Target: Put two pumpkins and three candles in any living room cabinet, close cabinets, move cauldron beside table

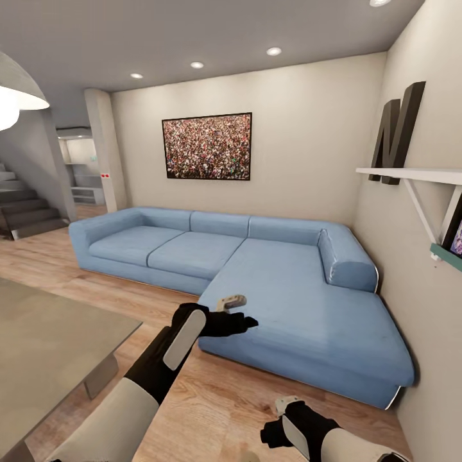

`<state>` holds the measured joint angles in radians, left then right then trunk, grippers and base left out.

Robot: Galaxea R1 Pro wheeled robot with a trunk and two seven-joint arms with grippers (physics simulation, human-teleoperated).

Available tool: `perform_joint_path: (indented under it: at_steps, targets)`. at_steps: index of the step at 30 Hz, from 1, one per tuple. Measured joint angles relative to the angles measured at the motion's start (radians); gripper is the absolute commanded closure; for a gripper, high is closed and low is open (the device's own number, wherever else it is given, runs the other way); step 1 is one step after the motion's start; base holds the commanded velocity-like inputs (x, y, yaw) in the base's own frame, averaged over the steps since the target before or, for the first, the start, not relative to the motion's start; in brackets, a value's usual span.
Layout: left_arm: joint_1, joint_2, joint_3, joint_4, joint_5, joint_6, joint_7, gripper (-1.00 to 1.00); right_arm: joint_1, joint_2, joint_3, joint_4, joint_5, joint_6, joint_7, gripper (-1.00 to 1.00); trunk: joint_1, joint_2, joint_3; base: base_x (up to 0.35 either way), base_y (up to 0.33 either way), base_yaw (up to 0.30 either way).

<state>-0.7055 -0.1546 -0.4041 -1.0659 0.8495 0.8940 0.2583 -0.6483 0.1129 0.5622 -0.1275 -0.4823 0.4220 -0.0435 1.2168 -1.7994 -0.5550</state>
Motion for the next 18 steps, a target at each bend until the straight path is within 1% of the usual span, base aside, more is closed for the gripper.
perform_joint_path:
  at_steps: [4,9,12,18]
  targets:
    - [-0.001,-0.001,-0.003,0.045,0.0,0.0,0.002,-1.0,0.0,0.001,-0.001,0.005,0.0,-0.001,0.0,-1.0,0.015,-0.028,-0.012,0.0,0.0,0.248]
    - [-0.001,-0.002,-0.004,0.058,0.001,0.0,0.002,-1.0,0.0,0.001,0.004,0.007,0.003,-0.001,0.0,-1.0,0.034,-0.063,-0.028,0.0,0.0,0.268]
    - [-0.001,-0.005,-0.004,0.058,0.001,0.0,0.002,-1.0,0.0,0.001,0.004,0.007,0.003,-0.001,0.0,-1.0,0.046,-0.084,-0.037,0.0,0.0,0.107]
    - [-0.001,-0.008,-0.005,0.06,0.001,0.0,0.002,-1.0,0.0,0.001,0.003,0.007,0.003,-0.001,0.0,-1.0,0.069,-0.126,-0.056,0.0,0.0,0.014]
